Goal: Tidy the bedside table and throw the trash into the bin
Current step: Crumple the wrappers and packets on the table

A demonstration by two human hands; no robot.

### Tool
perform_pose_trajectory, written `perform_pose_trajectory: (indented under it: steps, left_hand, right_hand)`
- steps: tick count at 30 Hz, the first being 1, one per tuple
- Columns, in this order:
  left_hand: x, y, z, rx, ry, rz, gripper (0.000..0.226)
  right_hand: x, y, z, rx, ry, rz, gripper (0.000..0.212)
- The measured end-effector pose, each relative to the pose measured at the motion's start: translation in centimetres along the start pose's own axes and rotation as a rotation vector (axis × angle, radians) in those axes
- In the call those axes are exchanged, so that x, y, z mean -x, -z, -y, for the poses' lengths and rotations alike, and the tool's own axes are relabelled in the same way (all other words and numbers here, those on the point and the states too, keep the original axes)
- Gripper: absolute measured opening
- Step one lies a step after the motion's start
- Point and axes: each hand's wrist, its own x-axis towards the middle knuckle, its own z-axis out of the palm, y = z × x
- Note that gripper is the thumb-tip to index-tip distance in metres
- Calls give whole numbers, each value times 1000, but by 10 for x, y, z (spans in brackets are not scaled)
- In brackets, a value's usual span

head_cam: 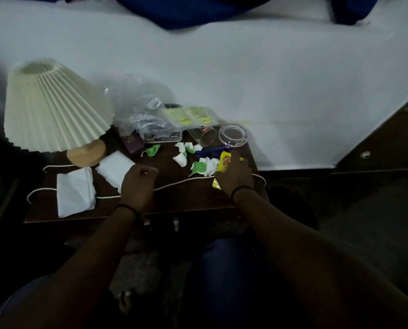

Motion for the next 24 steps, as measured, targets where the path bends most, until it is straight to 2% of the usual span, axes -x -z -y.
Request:
perform_pose_trajectory:
  steps: [4,11,15,19,21,24]
  left_hand:
    - [-14,-12,7,39,-14,-28,9]
    - [-16,-15,5,95,-92,-14,12]
    - [-4,-11,4,116,-83,-14,13]
    - [19,-5,-10,233,-20,48,13]
    - [29,-3,-18,308,28,121,10]
    - [41,3,-26,414,135,277,23]
  right_hand:
    - [-10,-22,-2,47,-14,-40,89]
    - [-9,-15,0,-107,32,-264,48]
    - [3,0,2,-208,74,-396,48]
    - [29,16,24,-400,195,-552,24]
    - [44,18,46,-653,150,-500,23]
    - [67,10,76,-1097,9,-228,19]
